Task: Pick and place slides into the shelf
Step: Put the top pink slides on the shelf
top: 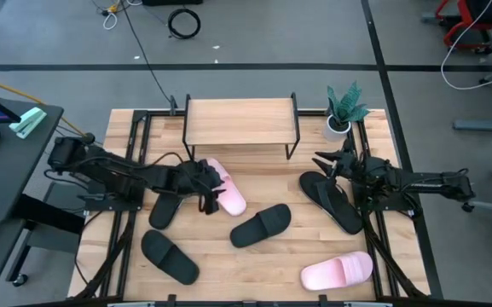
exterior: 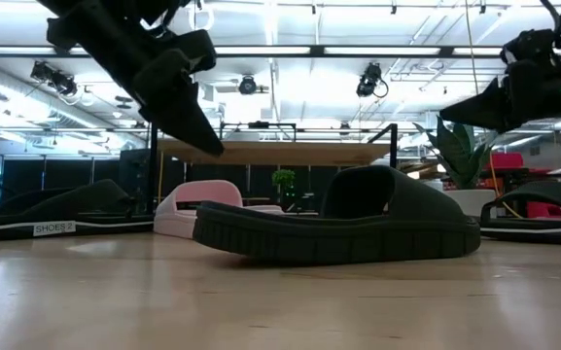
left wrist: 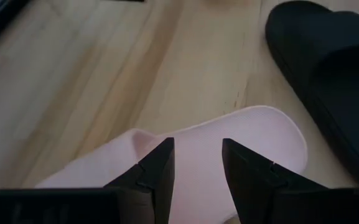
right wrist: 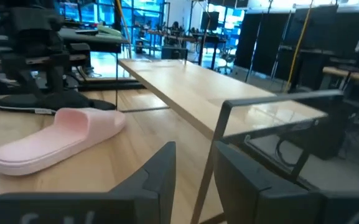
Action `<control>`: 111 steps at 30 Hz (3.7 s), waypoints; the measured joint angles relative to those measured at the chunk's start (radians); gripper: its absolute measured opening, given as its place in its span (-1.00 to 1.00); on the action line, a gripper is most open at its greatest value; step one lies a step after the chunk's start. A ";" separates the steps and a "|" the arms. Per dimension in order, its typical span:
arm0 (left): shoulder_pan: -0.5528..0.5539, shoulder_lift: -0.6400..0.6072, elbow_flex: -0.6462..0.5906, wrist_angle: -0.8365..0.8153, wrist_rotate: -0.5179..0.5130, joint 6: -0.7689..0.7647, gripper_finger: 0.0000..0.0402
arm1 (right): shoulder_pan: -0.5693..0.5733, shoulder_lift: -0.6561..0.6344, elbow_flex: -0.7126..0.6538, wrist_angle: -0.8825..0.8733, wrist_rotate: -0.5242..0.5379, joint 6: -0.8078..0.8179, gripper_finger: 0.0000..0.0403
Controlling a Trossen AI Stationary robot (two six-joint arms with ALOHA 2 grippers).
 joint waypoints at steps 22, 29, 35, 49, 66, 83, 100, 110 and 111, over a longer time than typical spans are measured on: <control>0.010 0.090 0.025 -0.144 -0.211 0.019 -0.26 | 0.000 0.214 0.000 0.000 0.000 0.137 -0.45; 0.019 0.144 0.025 -0.153 -0.216 -0.021 -0.24 | 0.000 0.214 0.000 0.001 0.001 0.138 -0.45; 0.020 0.156 0.025 -0.145 -0.248 -0.035 -0.30 | 0.000 0.214 0.000 0.001 0.001 0.138 -0.45; 0.044 0.156 0.024 -0.143 -0.322 -0.134 -0.93 | 0.000 0.214 0.000 0.003 0.001 0.138 -0.45; -0.063 0.155 0.512 -0.473 -0.200 0.120 -0.95 | 0.000 0.214 0.000 0.002 0.000 0.138 -0.45; 0.229 0.153 0.748 -0.860 -0.661 0.461 -0.95 | 0.000 0.214 0.000 0.000 0.000 0.138 -0.45; 0.509 0.154 0.576 -0.544 -0.517 0.728 -0.95 | 0.000 0.214 0.000 0.000 0.014 0.120 -0.45; 0.601 0.152 0.534 -0.570 -0.515 0.723 -0.86 | 0.000 0.214 0.000 0.000 0.013 0.185 -0.45; 0.611 0.152 0.533 -0.576 -0.519 0.711 -0.82 | 0.000 0.214 0.000 0.000 0.013 0.185 -0.45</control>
